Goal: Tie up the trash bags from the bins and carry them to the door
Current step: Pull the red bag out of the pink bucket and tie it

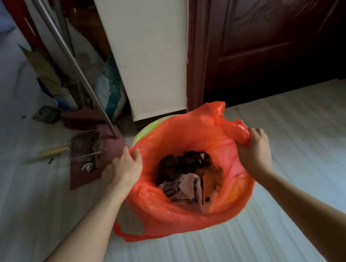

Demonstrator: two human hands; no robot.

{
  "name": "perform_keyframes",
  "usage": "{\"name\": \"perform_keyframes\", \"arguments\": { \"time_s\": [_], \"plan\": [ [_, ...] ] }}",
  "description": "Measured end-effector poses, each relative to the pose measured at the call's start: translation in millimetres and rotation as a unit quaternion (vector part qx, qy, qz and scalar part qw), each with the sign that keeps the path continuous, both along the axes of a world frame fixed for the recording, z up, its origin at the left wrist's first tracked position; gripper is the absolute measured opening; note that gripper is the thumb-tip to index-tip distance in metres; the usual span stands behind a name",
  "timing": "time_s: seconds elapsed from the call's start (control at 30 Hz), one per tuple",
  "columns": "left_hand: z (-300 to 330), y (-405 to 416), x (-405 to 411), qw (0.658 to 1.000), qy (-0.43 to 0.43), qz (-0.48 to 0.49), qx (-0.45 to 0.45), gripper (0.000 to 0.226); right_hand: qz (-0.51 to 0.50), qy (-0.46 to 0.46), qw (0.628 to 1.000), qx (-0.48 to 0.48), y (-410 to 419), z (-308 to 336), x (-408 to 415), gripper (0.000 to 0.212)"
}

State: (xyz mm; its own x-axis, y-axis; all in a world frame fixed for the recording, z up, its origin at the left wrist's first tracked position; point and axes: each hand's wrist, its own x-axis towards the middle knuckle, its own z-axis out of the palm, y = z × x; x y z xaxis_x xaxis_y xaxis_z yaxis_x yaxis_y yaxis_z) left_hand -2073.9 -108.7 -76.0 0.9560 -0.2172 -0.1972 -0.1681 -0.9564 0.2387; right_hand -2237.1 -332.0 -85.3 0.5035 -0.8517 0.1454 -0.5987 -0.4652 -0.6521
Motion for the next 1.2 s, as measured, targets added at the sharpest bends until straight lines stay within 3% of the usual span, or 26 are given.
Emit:
{"name": "perform_keyframes", "arguments": {
  "time_s": [0.1, 0.2, 0.3, 0.37, 0.4, 0.5, 0.57, 0.63, 0.67, 0.77, 0.87, 0.93, 1.03, 1.07, 1.13, 1.2],
  "plan": [
    [17.7, 17.9, -12.3, 0.999, 0.032, -0.006, 0.021, 0.060, 0.031, 0.032, 0.998, -0.033, 14.6, 11.7, -22.1, 0.018],
    [37.1, 46.3, -33.1, 0.985, 0.150, -0.026, -0.076, 0.054, 0.064, 0.093, 0.992, -0.050, 35.8, 26.2, -48.9, 0.022],
    [40.0, 73.1, -54.6, 0.901, 0.345, 0.025, -0.261, 0.065, 0.098, 0.133, 0.986, -0.027, 62.0, 36.5, -68.5, 0.022],
    [39.2, 80.8, -70.9, 0.850, 0.404, 0.063, -0.332, 0.055, 0.127, 0.172, 0.977, -0.023, 78.3, 40.9, -76.5, 0.024],
    [41.2, 82.4, -81.3, 0.850, 0.401, 0.062, -0.335, 0.047, 0.149, 0.185, 0.971, -0.016, 86.7, 44.7, -81.9, 0.029],
    [46.0, 76.5, -105.9, 0.868, 0.320, 0.064, -0.374, 0.019, 0.270, 0.221, 0.937, 0.006, 105.3, 52.1, -101.2, 0.064],
    [47.8, 68.2, -109.6, 0.876, 0.237, 0.053, -0.418, 0.022, 0.350, 0.285, 0.890, -0.062, 108.9, 49.8, -113.1, 0.088],
    [46.6, 58.5, -107.8, 0.903, 0.135, 0.010, -0.407, 0.024, 0.390, 0.326, 0.844, -0.168, 108.8, 43.6, -118.7, 0.089],
    [48.4, 56.4, -109.4, 0.922, 0.078, -0.029, -0.378, 0.026, 0.395, 0.317, 0.838, -0.202, 107.0, 38.1, -118.9, 0.077],
    [44.8, 55.3, -120.1, 0.934, -0.017, -0.211, -0.288, 0.035, 0.386, 0.245, 0.858, -0.234, 100.4, 39.8, -115.5, 0.029],
    [36.4, 67.3, -127.0, 0.908, -0.062, -0.384, -0.159, 0.055, 0.398, 0.229, 0.853, -0.248, 94.0, 42.3, -113.9, 0.020],
    [25.3, 78.4, -120.7, 0.873, -0.137, -0.462, -0.068, 0.049, 0.414, 0.226, 0.844, -0.257, 90.5, 40.7, -114.9, 0.017],
    [18.2, 87.3, -111.7, 0.862, -0.176, -0.471, -0.071, 0.033, 0.379, 0.202, 0.883, -0.189, 90.9, 43.3, -112.1, 0.016],
    [17.4, 87.7, -107.9, 0.863, -0.183, -0.462, -0.086, 0.027, 0.348, 0.191, 0.904, -0.160, 92.4, 45.0, -107.9, 0.022],
    [14.4, 86.5, -100.8, 0.863, -0.205, -0.449, -0.110, 0.021, 0.297, 0.209, 0.929, -0.069, 95.0, 44.9, -97.3, 0.053],
    [14.6, 84.1, -98.0, 0.876, -0.191, -0.426, -0.124, 0.026, 0.250, 0.222, 0.942, 0.039, 96.5, 46.4, -86.9, 0.079]
  ]
}}
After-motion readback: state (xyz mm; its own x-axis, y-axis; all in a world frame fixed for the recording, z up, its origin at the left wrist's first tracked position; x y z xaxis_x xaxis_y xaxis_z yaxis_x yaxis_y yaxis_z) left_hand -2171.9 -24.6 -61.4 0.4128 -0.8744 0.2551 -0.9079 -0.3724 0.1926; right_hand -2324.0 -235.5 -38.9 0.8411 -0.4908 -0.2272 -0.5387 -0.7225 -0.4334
